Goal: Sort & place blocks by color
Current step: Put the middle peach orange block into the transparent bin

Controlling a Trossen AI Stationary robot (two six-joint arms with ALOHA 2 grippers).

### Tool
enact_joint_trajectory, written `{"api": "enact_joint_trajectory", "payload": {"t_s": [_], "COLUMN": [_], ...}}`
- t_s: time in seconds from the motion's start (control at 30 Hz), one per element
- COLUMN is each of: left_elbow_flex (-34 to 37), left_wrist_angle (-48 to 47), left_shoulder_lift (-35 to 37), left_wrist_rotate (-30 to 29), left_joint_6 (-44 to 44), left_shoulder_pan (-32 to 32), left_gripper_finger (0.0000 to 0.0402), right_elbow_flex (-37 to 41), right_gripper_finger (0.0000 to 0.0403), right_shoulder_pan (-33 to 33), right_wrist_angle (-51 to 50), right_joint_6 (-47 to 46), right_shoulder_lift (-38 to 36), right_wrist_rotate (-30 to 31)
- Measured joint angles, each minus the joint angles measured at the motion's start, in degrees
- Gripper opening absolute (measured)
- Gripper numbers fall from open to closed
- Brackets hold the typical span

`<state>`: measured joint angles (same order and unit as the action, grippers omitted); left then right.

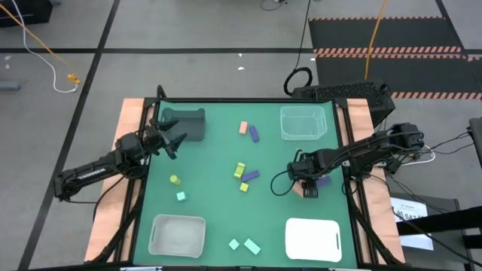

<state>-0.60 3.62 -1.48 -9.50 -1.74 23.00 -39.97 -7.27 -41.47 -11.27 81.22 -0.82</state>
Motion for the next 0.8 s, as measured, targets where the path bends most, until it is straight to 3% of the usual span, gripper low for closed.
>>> {"api": "enact_joint_trajectory", "payload": {"t_s": [0.17, 0.47, 0.63, 0.8], "left_elbow_flex": [0.02, 0.01, 0.02, 0.02], "left_wrist_angle": [0.00, 0.00, 0.00, 0.00], "left_shoulder_lift": [0.01, 0.01, 0.00, 0.02], "left_wrist_rotate": [0.00, 0.00, -0.02, 0.00], "left_joint_6": [0.00, 0.00, 0.00, 0.00], "left_shoulder_pan": [0.01, 0.02, 0.00, 0.00], "left_gripper_finger": [0.0347, 0.0347, 0.0347, 0.0347], "right_elbow_flex": [-0.03, 0.13, -1.40, -1.68], "right_gripper_finger": [0.0116, 0.0114, 0.0114, 0.0114], "right_shoulder_pan": [0.02, 0.13, 0.29, 0.35], "right_wrist_angle": [-0.04, 0.13, 0.83, 13.36], "right_joint_6": [-0.02, -2.28, -3.81, -4.03], "right_shoulder_lift": [-0.22, -3.25, -7.49, -13.15], "right_wrist_rotate": [1.33, 3.59, 9.00, 14.28]}}
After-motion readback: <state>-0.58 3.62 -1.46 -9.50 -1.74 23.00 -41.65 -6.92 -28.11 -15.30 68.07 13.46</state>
